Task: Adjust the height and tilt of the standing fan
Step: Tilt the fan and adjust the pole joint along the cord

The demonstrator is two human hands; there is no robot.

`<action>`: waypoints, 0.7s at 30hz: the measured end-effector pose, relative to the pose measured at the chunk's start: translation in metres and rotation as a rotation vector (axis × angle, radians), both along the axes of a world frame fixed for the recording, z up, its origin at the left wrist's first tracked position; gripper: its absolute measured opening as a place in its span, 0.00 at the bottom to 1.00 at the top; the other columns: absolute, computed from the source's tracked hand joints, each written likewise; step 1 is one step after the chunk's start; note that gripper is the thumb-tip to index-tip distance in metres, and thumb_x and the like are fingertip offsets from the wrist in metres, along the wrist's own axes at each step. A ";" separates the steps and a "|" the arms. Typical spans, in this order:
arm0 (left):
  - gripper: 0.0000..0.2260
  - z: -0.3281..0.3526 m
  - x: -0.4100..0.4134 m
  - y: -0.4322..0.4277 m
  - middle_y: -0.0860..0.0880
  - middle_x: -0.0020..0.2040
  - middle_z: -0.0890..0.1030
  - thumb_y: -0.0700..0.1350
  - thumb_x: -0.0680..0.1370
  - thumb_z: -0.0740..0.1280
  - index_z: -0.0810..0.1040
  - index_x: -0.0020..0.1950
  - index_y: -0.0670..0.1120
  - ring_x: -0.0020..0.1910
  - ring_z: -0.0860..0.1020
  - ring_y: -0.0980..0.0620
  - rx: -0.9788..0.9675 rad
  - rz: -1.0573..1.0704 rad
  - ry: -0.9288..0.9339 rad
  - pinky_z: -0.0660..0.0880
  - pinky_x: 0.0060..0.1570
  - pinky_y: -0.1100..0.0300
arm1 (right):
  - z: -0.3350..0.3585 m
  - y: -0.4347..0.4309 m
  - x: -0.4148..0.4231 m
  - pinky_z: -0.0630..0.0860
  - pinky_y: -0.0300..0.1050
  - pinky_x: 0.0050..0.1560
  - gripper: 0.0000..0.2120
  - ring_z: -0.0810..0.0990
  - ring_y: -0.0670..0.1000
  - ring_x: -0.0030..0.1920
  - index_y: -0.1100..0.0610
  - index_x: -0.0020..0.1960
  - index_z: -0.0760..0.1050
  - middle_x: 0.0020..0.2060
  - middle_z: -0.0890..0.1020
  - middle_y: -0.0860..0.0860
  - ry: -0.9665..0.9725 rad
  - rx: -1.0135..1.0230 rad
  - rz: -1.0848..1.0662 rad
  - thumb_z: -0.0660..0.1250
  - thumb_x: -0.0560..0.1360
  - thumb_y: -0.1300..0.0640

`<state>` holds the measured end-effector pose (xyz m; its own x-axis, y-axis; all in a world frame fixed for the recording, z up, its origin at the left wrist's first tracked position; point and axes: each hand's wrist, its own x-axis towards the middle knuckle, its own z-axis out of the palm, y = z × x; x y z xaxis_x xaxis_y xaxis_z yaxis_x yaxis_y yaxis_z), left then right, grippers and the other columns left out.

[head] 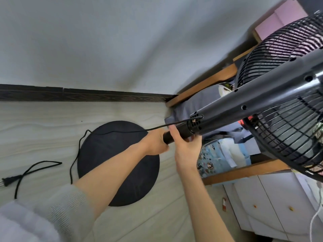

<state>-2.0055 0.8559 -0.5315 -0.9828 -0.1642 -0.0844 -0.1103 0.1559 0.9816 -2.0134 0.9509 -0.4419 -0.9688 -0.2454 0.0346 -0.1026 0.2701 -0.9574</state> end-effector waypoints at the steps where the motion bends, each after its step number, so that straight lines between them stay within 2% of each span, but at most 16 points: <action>1: 0.10 -0.001 0.000 0.000 0.51 0.42 0.83 0.35 0.72 0.69 0.81 0.49 0.48 0.43 0.81 0.52 -0.008 -0.004 0.006 0.76 0.41 0.59 | -0.007 -0.002 0.008 0.77 0.29 0.48 0.20 0.84 0.38 0.51 0.52 0.59 0.76 0.48 0.86 0.42 0.046 -0.007 -0.061 0.77 0.72 0.64; 2: 0.11 -0.001 0.001 0.000 0.54 0.41 0.82 0.35 0.73 0.69 0.80 0.45 0.52 0.42 0.80 0.55 -0.024 -0.009 0.005 0.74 0.39 0.63 | -0.012 -0.001 0.014 0.76 0.27 0.47 0.20 0.83 0.37 0.51 0.51 0.60 0.76 0.49 0.85 0.41 0.069 -0.010 -0.089 0.78 0.72 0.62; 4: 0.15 -0.001 0.003 -0.001 0.58 0.38 0.80 0.36 0.73 0.69 0.75 0.39 0.57 0.39 0.78 0.59 -0.021 -0.008 -0.016 0.70 0.36 0.65 | -0.006 0.003 0.012 0.77 0.30 0.49 0.18 0.84 0.41 0.53 0.53 0.59 0.78 0.50 0.86 0.46 0.061 0.028 -0.056 0.77 0.72 0.64; 7: 0.14 -0.001 0.005 -0.005 0.56 0.36 0.77 0.35 0.69 0.70 0.71 0.37 0.54 0.35 0.75 0.58 -0.012 -0.005 -0.036 0.67 0.34 0.60 | 0.019 0.019 -0.014 0.78 0.53 0.62 0.19 0.81 0.60 0.60 0.65 0.61 0.77 0.56 0.83 0.62 -0.105 0.078 0.276 0.74 0.72 0.69; 8: 0.14 0.000 0.006 -0.005 0.55 0.36 0.77 0.35 0.69 0.71 0.71 0.38 0.53 0.36 0.75 0.57 -0.013 -0.002 -0.035 0.67 0.34 0.60 | 0.026 0.022 -0.019 0.76 0.56 0.65 0.20 0.80 0.62 0.62 0.64 0.62 0.77 0.57 0.83 0.61 -0.149 0.097 0.363 0.73 0.72 0.70; 9: 0.14 0.000 0.006 -0.004 0.55 0.37 0.78 0.35 0.69 0.70 0.73 0.39 0.53 0.37 0.76 0.55 -0.012 0.000 -0.035 0.68 0.35 0.59 | 0.028 0.024 -0.020 0.76 0.54 0.67 0.20 0.80 0.59 0.62 0.60 0.62 0.77 0.58 0.83 0.59 -0.150 0.117 0.377 0.72 0.72 0.72; 11: 0.17 0.002 0.006 -0.002 0.59 0.35 0.79 0.35 0.69 0.69 0.75 0.38 0.59 0.39 0.78 0.54 0.007 0.012 -0.026 0.70 0.36 0.60 | 0.019 0.019 -0.010 0.77 0.43 0.64 0.21 0.82 0.50 0.60 0.55 0.62 0.77 0.58 0.83 0.53 -0.079 0.120 0.239 0.73 0.74 0.71; 13: 0.22 0.003 0.007 0.000 0.63 0.33 0.80 0.36 0.72 0.68 0.76 0.36 0.67 0.37 0.78 0.58 -0.009 0.010 -0.010 0.72 0.35 0.61 | 0.002 0.002 0.009 0.79 0.38 0.57 0.20 0.84 0.45 0.55 0.57 0.62 0.76 0.55 0.84 0.51 -0.040 0.105 0.025 0.76 0.73 0.64; 14: 0.23 0.003 0.007 0.001 0.63 0.33 0.81 0.36 0.74 0.68 0.77 0.37 0.68 0.36 0.78 0.58 -0.022 0.001 -0.008 0.72 0.34 0.60 | -0.007 -0.003 0.013 0.81 0.36 0.53 0.19 0.84 0.43 0.52 0.58 0.61 0.77 0.52 0.85 0.49 -0.050 0.071 -0.068 0.77 0.72 0.62; 15: 0.20 0.003 0.008 0.001 0.61 0.34 0.83 0.37 0.74 0.67 0.80 0.41 0.65 0.37 0.80 0.56 -0.020 -0.006 -0.015 0.74 0.35 0.57 | -0.012 -0.008 0.014 0.81 0.34 0.47 0.15 0.85 0.42 0.48 0.57 0.57 0.78 0.47 0.86 0.47 -0.066 -0.002 -0.124 0.77 0.72 0.63; 16: 0.16 0.002 0.008 0.000 0.57 0.38 0.85 0.36 0.74 0.67 0.82 0.47 0.59 0.41 0.81 0.53 -0.009 -0.012 -0.027 0.76 0.38 0.54 | -0.010 -0.007 0.010 0.80 0.34 0.42 0.10 0.85 0.42 0.44 0.58 0.51 0.80 0.41 0.86 0.46 -0.085 -0.076 -0.072 0.74 0.72 0.67; 17: 0.14 0.002 0.008 -0.001 0.53 0.42 0.85 0.36 0.73 0.68 0.82 0.50 0.54 0.44 0.82 0.51 -0.002 -0.015 -0.036 0.78 0.42 0.52 | -0.006 -0.007 0.003 0.79 0.35 0.39 0.11 0.85 0.44 0.40 0.58 0.45 0.81 0.37 0.86 0.46 -0.111 -0.104 -0.018 0.71 0.70 0.72; 18: 0.13 0.001 0.008 -0.003 0.53 0.44 0.84 0.35 0.72 0.69 0.80 0.48 0.53 0.45 0.81 0.53 0.006 -0.017 -0.038 0.77 0.42 0.54 | 0.000 -0.005 -0.007 0.79 0.37 0.40 0.15 0.84 0.46 0.41 0.58 0.42 0.81 0.36 0.85 0.48 -0.174 -0.118 0.102 0.68 0.67 0.77; 20: 0.17 0.001 0.008 -0.004 0.56 0.41 0.79 0.35 0.70 0.70 0.73 0.40 0.58 0.41 0.77 0.58 0.022 -0.022 -0.042 0.71 0.38 0.59 | 0.016 0.003 -0.024 0.79 0.44 0.50 0.23 0.81 0.51 0.48 0.54 0.43 0.82 0.41 0.83 0.51 -0.305 -0.112 0.433 0.67 0.60 0.79; 21: 0.17 0.002 0.008 -0.004 0.56 0.40 0.78 0.35 0.70 0.71 0.71 0.39 0.58 0.40 0.76 0.57 0.031 -0.026 -0.050 0.70 0.37 0.59 | 0.021 0.007 -0.031 0.78 0.48 0.55 0.24 0.80 0.53 0.51 0.54 0.45 0.82 0.45 0.83 0.52 -0.335 -0.080 0.521 0.67 0.58 0.78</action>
